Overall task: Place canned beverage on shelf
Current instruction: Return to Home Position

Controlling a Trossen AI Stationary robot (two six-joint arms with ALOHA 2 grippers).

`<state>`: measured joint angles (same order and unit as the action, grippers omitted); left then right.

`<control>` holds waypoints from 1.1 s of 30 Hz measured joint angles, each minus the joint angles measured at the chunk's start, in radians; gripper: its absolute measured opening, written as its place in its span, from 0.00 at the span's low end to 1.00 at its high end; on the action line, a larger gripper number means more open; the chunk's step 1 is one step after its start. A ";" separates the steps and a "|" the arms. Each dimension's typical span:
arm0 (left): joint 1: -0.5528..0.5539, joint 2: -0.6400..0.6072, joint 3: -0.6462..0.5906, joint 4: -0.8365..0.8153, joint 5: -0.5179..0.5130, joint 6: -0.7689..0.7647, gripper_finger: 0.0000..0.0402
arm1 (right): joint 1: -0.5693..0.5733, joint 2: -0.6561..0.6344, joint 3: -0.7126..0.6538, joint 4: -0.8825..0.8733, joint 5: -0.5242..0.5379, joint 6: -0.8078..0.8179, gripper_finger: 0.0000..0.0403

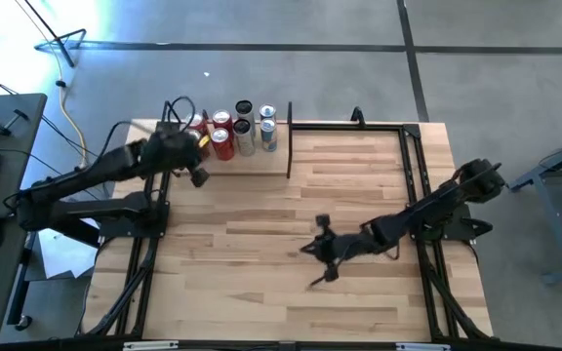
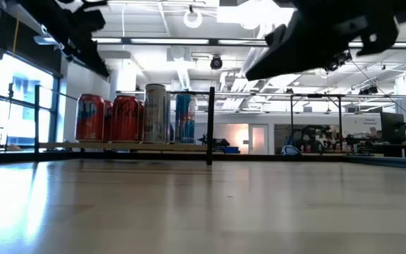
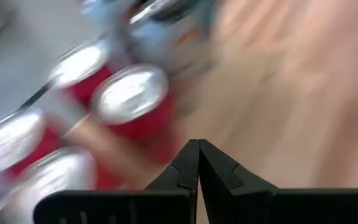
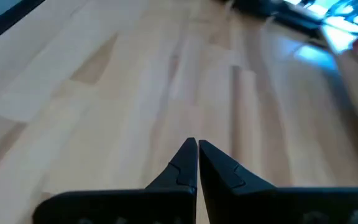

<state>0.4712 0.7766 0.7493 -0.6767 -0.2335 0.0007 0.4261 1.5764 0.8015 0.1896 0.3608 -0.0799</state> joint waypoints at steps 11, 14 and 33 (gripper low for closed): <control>-0.260 -0.284 -0.485 0.760 0.193 0.033 0.00 | -0.152 -0.490 -0.409 0.193 -0.099 -0.052 0.00; -0.293 -0.309 -0.571 0.921 0.221 0.066 0.00 | -0.193 -0.621 -0.477 0.197 -0.130 -0.057 0.00; -0.355 -0.502 -0.689 0.964 0.271 0.132 0.00 | -0.243 -1.170 -0.782 0.206 -0.100 -0.089 0.00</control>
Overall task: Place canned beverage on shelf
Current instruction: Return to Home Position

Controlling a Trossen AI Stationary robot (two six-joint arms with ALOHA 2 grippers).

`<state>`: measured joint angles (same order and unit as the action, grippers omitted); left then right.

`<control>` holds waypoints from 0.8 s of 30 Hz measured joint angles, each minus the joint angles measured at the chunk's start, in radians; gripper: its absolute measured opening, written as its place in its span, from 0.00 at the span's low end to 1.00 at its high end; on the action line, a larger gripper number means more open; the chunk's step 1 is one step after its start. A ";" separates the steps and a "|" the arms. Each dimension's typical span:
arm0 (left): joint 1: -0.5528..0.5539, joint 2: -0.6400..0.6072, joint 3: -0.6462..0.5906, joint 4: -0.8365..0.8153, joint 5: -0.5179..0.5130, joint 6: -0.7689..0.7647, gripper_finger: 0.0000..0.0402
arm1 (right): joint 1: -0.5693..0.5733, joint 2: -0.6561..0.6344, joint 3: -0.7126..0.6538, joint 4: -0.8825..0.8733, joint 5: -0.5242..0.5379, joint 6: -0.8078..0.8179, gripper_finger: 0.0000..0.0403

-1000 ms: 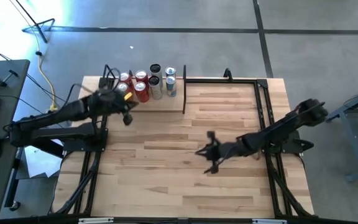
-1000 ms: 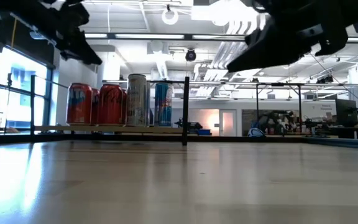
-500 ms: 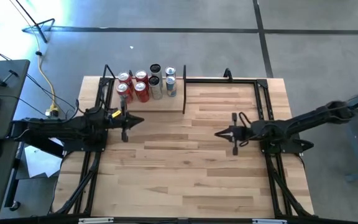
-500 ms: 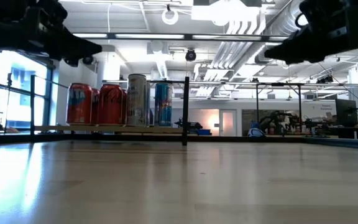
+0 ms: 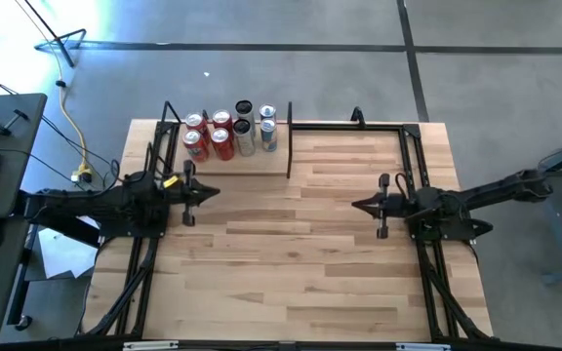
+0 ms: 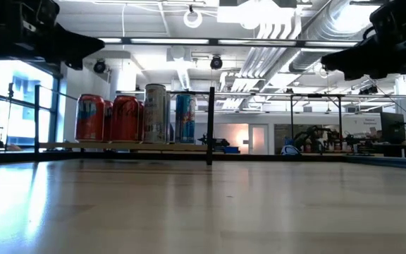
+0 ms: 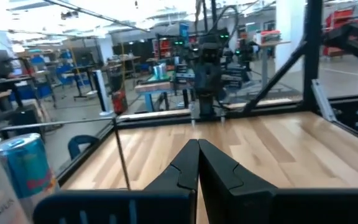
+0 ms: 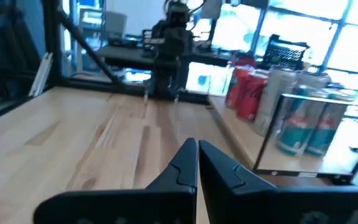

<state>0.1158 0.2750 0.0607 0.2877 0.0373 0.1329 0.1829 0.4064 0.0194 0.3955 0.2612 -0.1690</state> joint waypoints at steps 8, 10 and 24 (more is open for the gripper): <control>0.001 -0.068 0.000 -0.040 -0.013 0.020 0.00 | 0.000 -0.082 -0.009 -0.091 0.102 0.003 0.00; 0.002 -0.081 0.000 -0.061 -0.017 0.027 0.00 | 0.000 -0.087 -0.009 -0.098 0.104 0.003 0.00; 0.002 -0.272 -0.046 -0.176 -0.040 0.019 0.00 | 0.000 -0.113 -0.009 -0.135 0.207 0.014 0.00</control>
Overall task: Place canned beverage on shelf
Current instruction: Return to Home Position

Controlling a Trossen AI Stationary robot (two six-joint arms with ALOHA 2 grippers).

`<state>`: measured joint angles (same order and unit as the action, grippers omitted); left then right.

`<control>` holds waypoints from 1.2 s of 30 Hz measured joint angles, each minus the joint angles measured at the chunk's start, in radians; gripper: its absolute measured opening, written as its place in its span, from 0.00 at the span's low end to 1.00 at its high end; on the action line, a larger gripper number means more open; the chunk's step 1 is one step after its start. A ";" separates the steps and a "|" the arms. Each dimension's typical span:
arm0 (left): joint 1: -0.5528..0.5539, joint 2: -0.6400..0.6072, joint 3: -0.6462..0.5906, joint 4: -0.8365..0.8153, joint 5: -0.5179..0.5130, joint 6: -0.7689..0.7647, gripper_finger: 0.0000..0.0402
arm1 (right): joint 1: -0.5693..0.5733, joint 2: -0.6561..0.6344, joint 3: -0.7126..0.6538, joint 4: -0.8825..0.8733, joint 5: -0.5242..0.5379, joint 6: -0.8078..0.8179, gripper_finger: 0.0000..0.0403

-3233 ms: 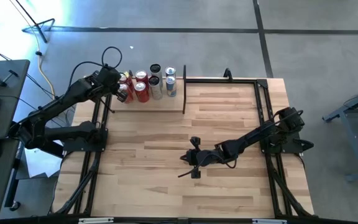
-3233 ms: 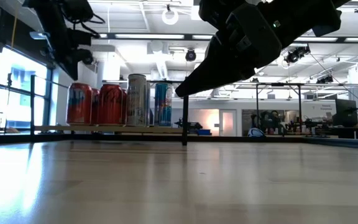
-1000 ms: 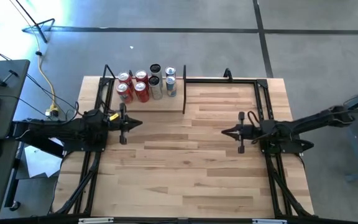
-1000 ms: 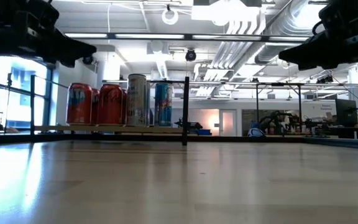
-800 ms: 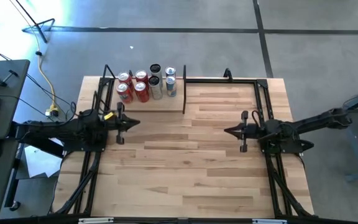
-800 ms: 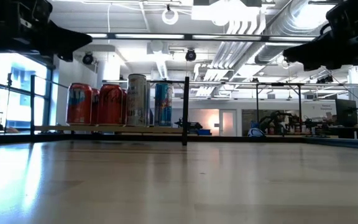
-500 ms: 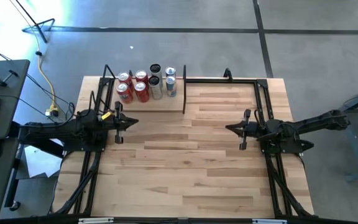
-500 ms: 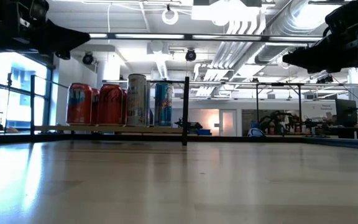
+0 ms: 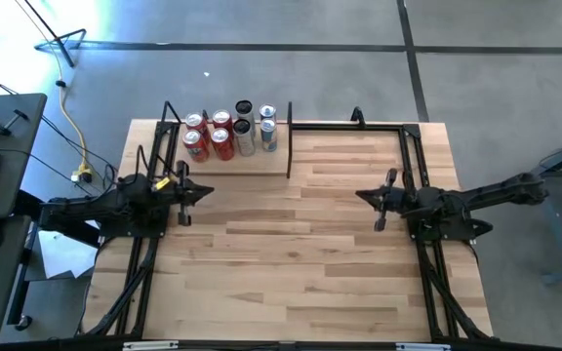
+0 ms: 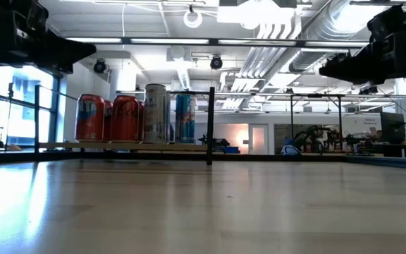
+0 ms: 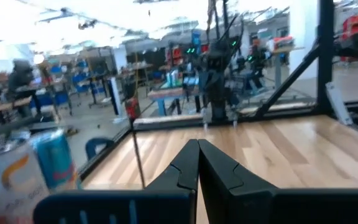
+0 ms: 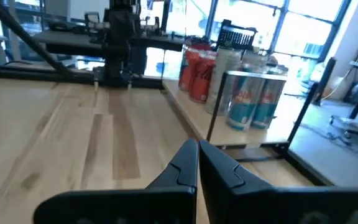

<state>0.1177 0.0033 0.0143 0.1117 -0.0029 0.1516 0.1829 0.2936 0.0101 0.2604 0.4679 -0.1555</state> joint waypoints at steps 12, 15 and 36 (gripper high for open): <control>0.000 0.000 -0.002 -0.054 -0.002 -0.006 0.00 | -0.070 -0.291 0.000 -0.145 -0.187 -0.035 0.00; 0.007 0.000 -0.002 -0.054 -0.007 -0.003 0.00 | -0.154 -0.285 0.000 -0.190 -0.270 0.019 0.00; 0.061 0.000 -0.002 -0.076 -0.029 -0.045 0.00 | -0.406 -0.292 0.000 -0.241 -0.514 0.088 0.00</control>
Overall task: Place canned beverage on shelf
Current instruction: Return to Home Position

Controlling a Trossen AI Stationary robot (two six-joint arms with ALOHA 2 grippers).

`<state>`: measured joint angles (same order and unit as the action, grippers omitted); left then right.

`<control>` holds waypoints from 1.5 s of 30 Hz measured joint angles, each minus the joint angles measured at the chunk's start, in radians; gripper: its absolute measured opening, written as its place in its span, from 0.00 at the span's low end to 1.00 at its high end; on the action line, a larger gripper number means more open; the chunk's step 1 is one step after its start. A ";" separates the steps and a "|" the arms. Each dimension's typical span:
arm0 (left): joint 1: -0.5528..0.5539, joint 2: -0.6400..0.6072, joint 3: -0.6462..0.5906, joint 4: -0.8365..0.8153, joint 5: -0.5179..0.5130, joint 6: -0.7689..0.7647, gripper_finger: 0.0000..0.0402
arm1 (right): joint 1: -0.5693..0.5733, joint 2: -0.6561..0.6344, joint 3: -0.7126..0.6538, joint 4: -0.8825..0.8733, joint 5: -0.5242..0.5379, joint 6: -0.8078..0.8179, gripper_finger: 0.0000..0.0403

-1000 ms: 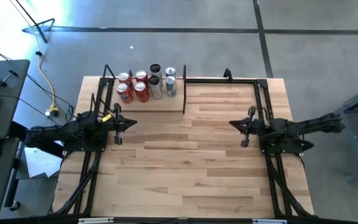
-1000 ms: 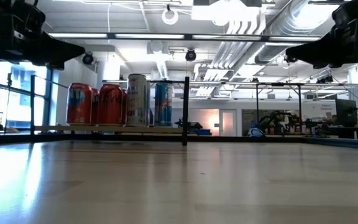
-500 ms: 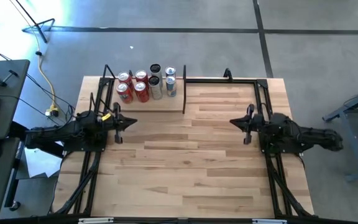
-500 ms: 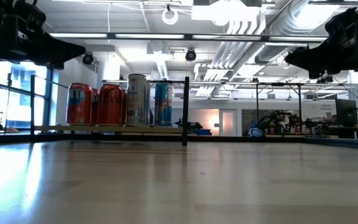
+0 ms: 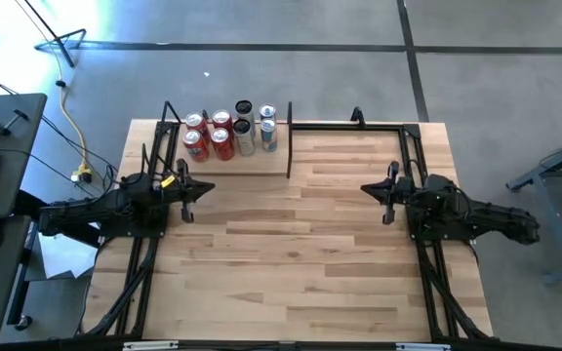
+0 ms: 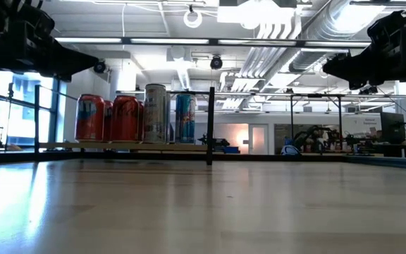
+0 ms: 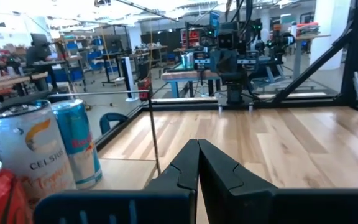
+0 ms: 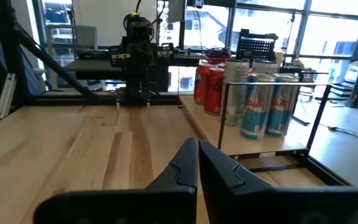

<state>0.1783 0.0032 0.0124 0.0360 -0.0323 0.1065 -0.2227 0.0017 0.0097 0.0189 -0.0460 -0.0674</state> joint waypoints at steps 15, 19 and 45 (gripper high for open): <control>-0.001 0.001 0.000 -0.024 -0.006 -0.073 0.00 | -0.003 0.003 -0.001 0.008 0.118 -0.043 0.00; -0.001 0.001 0.000 -0.024 -0.006 -0.074 0.00 | -0.003 0.003 -0.001 0.008 0.114 -0.015 0.00; -0.002 0.004 0.000 -0.024 -0.006 -0.077 0.01 | -0.003 0.003 -0.001 0.008 0.108 0.042 0.00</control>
<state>0.1768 0.0071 0.0124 0.0120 -0.0383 0.0298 -0.2260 0.0051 0.0086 0.0265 0.0622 -0.0254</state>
